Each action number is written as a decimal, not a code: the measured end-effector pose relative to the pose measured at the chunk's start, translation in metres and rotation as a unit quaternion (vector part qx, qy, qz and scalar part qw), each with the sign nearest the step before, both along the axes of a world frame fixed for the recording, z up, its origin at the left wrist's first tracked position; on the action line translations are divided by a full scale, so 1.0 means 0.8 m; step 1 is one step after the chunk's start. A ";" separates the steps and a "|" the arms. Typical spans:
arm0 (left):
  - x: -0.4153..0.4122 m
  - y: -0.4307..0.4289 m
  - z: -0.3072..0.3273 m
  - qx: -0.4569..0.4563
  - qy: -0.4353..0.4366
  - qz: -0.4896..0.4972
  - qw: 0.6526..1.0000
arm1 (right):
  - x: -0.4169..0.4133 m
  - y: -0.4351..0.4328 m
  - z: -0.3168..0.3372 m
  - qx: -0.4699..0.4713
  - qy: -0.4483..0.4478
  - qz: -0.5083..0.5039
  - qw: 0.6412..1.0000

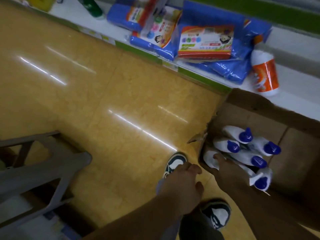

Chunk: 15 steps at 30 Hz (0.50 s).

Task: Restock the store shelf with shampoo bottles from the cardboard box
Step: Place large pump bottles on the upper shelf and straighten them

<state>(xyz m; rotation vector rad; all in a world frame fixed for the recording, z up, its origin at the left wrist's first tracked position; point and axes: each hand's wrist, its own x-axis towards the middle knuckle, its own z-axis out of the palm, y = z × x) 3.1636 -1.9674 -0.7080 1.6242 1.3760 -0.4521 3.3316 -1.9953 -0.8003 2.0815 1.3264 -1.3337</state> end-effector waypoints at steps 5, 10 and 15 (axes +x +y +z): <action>-0.006 0.006 0.007 0.010 -0.003 0.022 1.000 | 0.014 -0.004 -0.007 0.033 0.021 0.026 0.999; -0.010 -0.001 0.030 0.028 -0.009 0.033 0.999 | 0.013 0.005 0.036 0.080 0.052 -0.030 0.995; -0.005 -0.013 0.074 0.022 -0.014 0.051 0.998 | 0.028 0.010 0.139 0.111 -0.003 -0.019 0.994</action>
